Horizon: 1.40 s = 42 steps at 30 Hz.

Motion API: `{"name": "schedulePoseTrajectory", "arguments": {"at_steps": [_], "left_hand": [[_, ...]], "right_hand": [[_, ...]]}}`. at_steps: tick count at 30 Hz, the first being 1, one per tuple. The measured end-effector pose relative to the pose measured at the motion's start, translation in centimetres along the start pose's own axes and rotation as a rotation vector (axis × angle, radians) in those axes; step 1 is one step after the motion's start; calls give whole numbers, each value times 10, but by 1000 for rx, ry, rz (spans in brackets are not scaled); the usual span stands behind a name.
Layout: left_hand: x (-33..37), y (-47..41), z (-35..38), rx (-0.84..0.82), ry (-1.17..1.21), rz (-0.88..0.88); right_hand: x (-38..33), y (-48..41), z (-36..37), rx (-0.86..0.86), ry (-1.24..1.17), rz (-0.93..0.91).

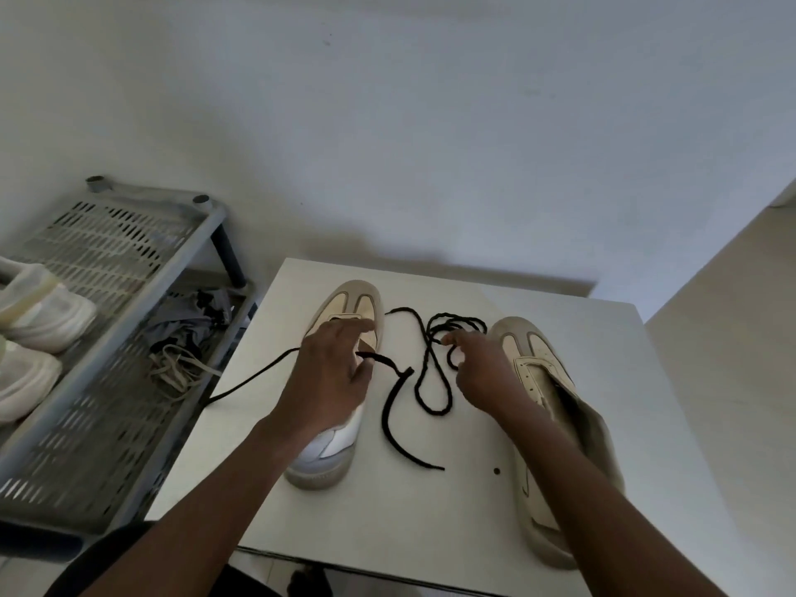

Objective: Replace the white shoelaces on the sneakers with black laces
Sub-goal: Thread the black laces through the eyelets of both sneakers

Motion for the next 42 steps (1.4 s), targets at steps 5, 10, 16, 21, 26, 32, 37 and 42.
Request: {"name": "schedulePoseTrajectory", "arguments": {"at_steps": [5, 10, 16, 21, 26, 32, 37, 42], "left_hand": [[13, 6, 27, -178, -95, 101], [2, 7, 31, -227, -218, 98], [0, 4, 27, -236, -264, 83], [-16, 0, 27, -343, -167, 28], [-24, -5, 20, -342, -122, 20], [39, 1, 37, -303, 576, -305], [40, -3, 46, -282, 443, -313], [27, -12, 26, -107, 298, -280]], "right_hand": [[0, -17, 38, -208, 250, -50], [-4, -15, 40, -77, 230, -32], [0, -4, 1, 108, -200, 55], [2, 32, -55, 382, -475, 99], [5, 52, -61, 297, -782, 143], [-13, 59, -31, 80, -696, 51], [-20, 55, -25, 41, -597, -20], [8, 51, -49, 92, -649, -4]]}}
Point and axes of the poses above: each hand's wrist, its own y-axis away from the middle knuckle, its own z-axis out of the palm, x = y × z, the point moved 4 cm from there along -y, towards the middle knuckle, and after that the axes turned 11 degrees about y, right-handed, at the moved point
